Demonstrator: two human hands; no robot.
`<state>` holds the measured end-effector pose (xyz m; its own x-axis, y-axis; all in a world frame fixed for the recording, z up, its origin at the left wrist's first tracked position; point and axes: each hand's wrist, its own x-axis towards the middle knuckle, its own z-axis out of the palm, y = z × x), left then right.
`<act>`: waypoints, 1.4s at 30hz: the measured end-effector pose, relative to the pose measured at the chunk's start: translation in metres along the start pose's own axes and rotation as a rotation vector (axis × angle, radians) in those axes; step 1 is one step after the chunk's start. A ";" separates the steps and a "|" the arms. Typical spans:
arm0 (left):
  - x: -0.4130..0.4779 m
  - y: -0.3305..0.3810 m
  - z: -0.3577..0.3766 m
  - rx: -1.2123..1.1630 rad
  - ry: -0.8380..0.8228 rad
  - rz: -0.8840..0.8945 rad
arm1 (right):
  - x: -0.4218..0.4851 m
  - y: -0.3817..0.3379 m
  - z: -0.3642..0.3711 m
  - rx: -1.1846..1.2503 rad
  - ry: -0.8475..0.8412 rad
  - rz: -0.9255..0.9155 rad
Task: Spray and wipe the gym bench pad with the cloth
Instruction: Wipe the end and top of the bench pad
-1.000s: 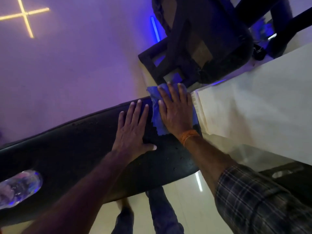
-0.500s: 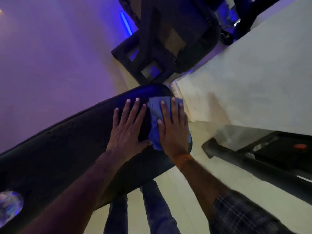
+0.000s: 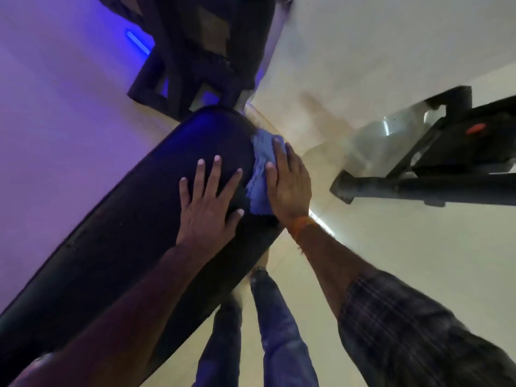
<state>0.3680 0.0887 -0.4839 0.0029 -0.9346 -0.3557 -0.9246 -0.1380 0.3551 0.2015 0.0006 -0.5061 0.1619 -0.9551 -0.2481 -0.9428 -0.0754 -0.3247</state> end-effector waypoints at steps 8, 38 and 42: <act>-0.009 0.008 0.012 0.051 0.038 0.008 | -0.067 0.006 0.025 0.059 0.125 -0.009; -0.076 -0.053 0.007 -0.179 0.296 -0.400 | -0.096 -0.048 0.060 -0.143 -0.029 -0.590; -0.084 -0.065 0.011 -0.204 0.316 -0.420 | -0.029 -0.092 0.062 -0.199 0.116 -0.381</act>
<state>0.4233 0.1800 -0.4869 0.4979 -0.8340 -0.2377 -0.7270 -0.5508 0.4100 0.3015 0.0528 -0.5255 0.4858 -0.8733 -0.0365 -0.8616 -0.4714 -0.1883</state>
